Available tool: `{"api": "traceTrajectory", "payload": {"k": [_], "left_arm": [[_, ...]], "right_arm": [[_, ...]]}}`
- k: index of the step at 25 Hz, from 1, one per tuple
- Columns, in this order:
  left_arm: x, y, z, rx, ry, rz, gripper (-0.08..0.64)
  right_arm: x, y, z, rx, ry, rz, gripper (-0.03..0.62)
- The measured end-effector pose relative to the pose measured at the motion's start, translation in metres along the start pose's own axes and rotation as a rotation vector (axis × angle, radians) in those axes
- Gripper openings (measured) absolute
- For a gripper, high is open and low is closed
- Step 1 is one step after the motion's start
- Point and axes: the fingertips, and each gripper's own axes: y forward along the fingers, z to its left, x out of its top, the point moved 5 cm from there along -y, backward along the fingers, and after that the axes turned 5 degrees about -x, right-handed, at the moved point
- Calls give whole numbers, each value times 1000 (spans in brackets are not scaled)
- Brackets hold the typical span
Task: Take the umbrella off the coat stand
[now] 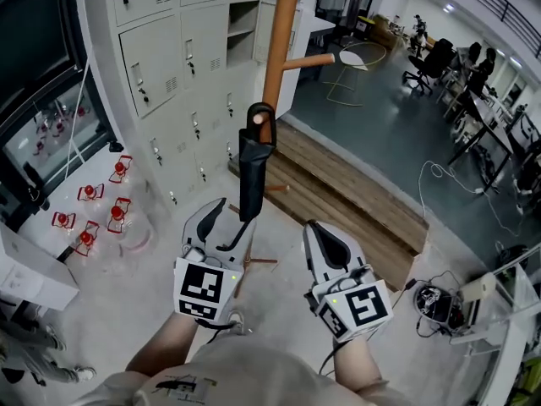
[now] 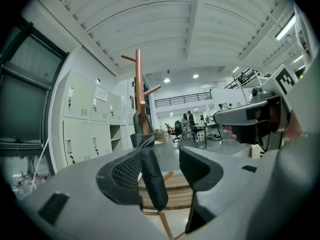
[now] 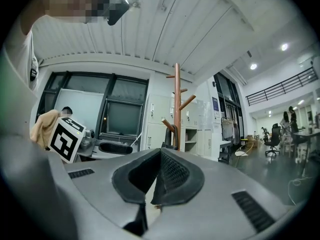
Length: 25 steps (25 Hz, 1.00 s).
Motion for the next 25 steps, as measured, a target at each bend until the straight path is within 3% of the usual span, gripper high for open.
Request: {"api": "traceTrajectory", "payload": {"k": [7, 12, 19, 25], "left_arm": [[-10, 37, 41, 4, -3, -3, 269], [-11, 60, 64, 53, -30, -40, 304], [-23, 99, 63, 24, -84, -3, 313], [-38, 129, 63, 52, -144, 37, 318]], "right_arm": [[-4, 45, -9, -42, -8, -9, 8], [-9, 75, -18, -40, -9, 1, 8], [-12, 104, -42, -9, -5, -1, 8], [-14, 124, -67, 44, -3, 7, 8]]}}
